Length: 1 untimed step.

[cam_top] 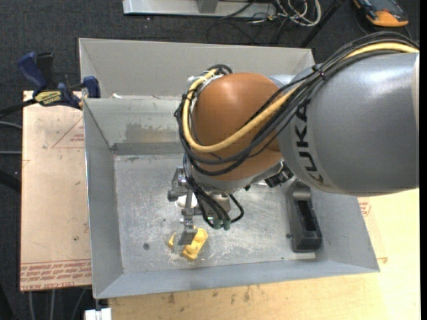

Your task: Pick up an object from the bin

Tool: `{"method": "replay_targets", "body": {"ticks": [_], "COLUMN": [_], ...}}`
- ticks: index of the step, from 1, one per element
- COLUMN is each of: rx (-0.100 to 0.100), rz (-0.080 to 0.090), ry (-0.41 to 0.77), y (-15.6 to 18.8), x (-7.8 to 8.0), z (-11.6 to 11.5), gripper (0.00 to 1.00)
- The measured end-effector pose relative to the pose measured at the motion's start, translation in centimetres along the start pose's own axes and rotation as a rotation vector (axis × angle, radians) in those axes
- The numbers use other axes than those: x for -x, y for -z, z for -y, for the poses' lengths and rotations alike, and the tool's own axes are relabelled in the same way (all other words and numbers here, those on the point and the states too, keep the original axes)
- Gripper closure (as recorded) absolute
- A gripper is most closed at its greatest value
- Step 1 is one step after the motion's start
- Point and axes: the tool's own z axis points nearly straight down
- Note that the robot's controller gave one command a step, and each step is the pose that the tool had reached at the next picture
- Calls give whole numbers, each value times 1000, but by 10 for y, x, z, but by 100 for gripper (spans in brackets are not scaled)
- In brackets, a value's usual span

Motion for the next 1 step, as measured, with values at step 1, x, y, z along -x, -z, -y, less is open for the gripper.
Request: {"method": "replay_targets", "body": {"ticks": [1], "rx": [1], "rz": [7], "ry": [-4], "y": [4], "x": [2], "z": [1], "gripper": [0]}}
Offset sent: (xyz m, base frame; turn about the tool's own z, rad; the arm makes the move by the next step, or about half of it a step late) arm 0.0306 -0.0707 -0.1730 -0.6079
